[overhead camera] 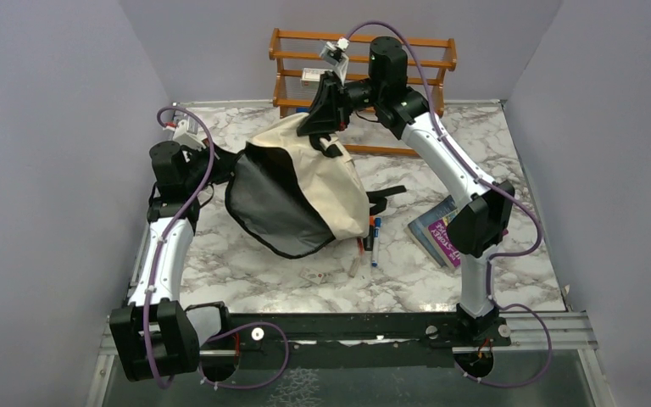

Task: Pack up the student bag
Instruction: Unzip the student bag at the center of the board.

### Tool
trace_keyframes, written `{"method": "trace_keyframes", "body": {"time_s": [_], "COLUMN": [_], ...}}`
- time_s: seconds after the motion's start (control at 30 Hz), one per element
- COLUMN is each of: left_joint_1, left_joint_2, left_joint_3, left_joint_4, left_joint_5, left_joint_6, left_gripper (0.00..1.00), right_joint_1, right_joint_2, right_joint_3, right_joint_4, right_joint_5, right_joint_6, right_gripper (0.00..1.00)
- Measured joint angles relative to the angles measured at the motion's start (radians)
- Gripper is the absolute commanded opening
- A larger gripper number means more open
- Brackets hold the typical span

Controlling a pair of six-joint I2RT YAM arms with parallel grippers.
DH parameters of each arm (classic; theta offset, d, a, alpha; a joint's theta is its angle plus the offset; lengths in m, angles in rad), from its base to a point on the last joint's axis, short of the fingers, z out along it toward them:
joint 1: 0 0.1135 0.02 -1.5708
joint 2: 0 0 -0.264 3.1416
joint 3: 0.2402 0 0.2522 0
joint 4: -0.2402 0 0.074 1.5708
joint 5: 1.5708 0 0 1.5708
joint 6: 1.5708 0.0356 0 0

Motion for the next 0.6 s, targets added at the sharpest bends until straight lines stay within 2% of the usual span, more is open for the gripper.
{"method": "trace_keyframes", "body": {"time_s": [0.3,0.5,0.53,0.6], "left_joint_1": [-0.007,-0.007,-0.007,-0.003], "left_joint_2": [0.029,0.085,0.094,0.113], "left_joint_3": [-0.011,-0.012,-0.012,-0.013], "left_joint_4": [0.021,0.089,0.105,0.135], "left_joint_5": [-0.094,-0.086,-0.076,-0.049], "left_joint_6": [-0.031,-0.069,-0.076,-0.090], "left_gripper": [0.00,0.00,0.02,0.16], "right_joint_1": [0.001,0.002,0.002,0.002], "right_joint_2": [0.029,0.035,0.035,0.035], "right_joint_3": [0.000,0.000,0.000,0.000], "right_joint_4": [0.035,0.053,0.056,0.058], "right_joint_5": [0.006,0.005,0.005,0.005], "right_joint_6": [0.039,0.048,0.048,0.048], "right_gripper": [0.00,0.00,0.00,0.00]}}
